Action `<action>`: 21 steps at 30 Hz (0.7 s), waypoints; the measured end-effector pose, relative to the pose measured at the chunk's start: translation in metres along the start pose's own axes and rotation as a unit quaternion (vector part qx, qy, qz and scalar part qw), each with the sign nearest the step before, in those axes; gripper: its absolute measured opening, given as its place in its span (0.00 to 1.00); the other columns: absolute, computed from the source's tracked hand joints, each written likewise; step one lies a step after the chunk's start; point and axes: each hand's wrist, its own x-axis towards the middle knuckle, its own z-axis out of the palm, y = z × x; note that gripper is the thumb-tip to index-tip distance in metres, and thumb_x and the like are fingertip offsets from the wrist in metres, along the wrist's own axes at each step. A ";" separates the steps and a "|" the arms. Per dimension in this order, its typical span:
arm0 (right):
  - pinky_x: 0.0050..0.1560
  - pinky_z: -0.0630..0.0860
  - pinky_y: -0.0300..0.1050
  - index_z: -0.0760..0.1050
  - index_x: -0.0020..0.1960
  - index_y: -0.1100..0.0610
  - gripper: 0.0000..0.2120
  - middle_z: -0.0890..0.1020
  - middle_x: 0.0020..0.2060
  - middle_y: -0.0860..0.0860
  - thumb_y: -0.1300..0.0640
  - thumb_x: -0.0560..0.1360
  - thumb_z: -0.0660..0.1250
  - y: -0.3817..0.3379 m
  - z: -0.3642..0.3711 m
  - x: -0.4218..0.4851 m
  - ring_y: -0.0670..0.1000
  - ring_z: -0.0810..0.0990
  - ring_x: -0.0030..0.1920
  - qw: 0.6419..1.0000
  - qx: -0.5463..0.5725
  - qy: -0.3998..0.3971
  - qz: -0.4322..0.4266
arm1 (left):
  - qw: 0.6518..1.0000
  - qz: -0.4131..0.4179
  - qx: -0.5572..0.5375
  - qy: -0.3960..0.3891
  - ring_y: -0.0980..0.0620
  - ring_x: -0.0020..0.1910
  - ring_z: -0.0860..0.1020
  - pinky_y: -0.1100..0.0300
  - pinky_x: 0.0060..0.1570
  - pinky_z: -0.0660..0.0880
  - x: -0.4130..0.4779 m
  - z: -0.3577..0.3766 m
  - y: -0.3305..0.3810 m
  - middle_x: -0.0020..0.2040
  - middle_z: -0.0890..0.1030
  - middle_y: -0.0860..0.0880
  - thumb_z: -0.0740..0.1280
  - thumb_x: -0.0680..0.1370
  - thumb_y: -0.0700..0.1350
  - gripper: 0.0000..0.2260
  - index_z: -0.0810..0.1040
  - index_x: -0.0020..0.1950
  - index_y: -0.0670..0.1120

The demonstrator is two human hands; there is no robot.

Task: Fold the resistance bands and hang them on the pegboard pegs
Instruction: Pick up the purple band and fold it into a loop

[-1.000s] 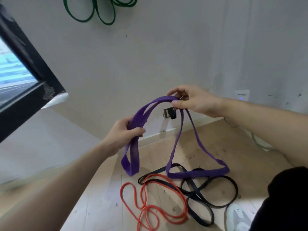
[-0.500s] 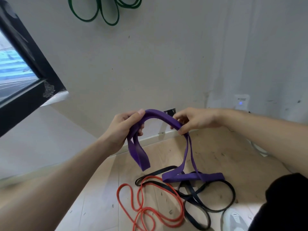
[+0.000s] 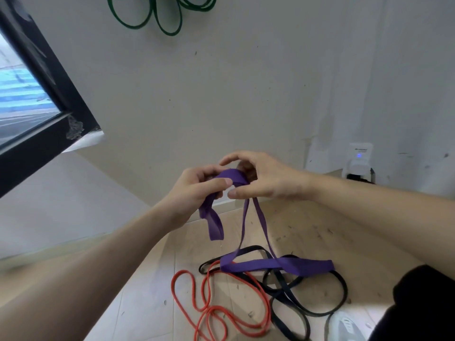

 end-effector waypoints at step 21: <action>0.52 0.83 0.55 0.84 0.55 0.59 0.09 0.87 0.45 0.54 0.61 0.75 0.74 -0.004 -0.025 -0.010 0.56 0.86 0.44 0.988 -0.034 0.133 -0.070 | 0.963 0.007 0.253 -0.093 0.54 0.52 0.85 0.55 0.54 0.82 -0.006 -0.018 -0.047 0.53 0.85 0.51 0.73 0.78 0.44 0.12 0.81 0.61 0.47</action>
